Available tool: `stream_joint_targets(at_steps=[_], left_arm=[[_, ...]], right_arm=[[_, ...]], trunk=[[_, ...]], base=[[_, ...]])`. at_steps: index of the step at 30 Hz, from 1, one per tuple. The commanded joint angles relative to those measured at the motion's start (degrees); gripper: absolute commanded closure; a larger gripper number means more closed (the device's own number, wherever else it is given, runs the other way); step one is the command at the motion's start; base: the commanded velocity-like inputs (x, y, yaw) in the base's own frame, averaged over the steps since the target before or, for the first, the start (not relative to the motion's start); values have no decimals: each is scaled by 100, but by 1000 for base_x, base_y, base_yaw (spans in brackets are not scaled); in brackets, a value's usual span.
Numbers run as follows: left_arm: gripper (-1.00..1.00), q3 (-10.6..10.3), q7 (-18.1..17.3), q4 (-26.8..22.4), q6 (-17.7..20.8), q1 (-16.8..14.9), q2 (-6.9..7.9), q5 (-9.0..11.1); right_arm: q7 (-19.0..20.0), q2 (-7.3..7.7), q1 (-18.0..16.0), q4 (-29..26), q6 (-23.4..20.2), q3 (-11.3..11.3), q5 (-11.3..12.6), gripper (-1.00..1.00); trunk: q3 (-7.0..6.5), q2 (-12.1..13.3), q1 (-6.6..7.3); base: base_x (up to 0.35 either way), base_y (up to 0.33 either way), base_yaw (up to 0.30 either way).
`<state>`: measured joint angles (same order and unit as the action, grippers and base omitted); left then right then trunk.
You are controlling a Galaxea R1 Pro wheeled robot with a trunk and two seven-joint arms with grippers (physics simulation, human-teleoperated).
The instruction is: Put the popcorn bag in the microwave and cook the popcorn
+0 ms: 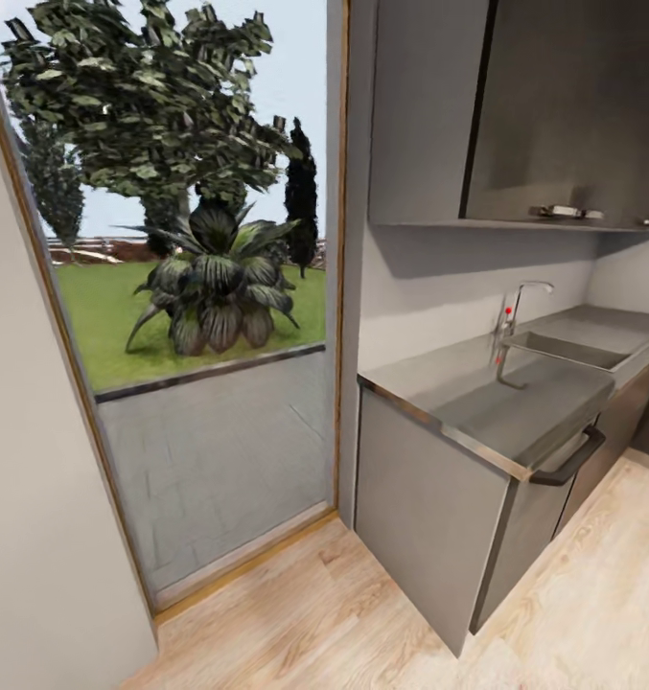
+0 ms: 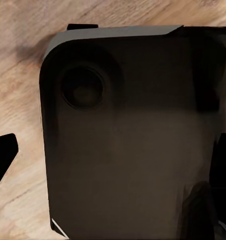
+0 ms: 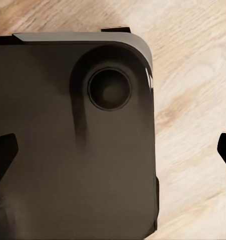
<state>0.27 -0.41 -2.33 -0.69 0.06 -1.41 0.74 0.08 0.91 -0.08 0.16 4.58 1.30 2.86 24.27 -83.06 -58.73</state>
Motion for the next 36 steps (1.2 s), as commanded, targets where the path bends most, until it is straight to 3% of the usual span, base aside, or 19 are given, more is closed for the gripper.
stream_joint_targets(at_steps=[1,5,13,36], left_arm=[[-100,-8,-2,-8,-9,2,90,-11],[-100,-25,5,-6,-10,-3,266,-32],[-100,-28,6,-5,-10,-2,279,-28],[-100,-23,6,-4,-10,-2,273,-21]], right_arm=[[1,-2,-1,2,24,10,30,-100],[1,-3,1,2,33,7,27,-100],[1,-17,0,62,319,-4,12,-100],[7,-13,5,80,422,10,30,-100]], trunk=[[1,-2,0],[-11,-2,0],[-35,-2,0],[-85,-2,0]], base=[[0,0,-282],[0,0,-282],[0,0,-284],[0,0,-287]])
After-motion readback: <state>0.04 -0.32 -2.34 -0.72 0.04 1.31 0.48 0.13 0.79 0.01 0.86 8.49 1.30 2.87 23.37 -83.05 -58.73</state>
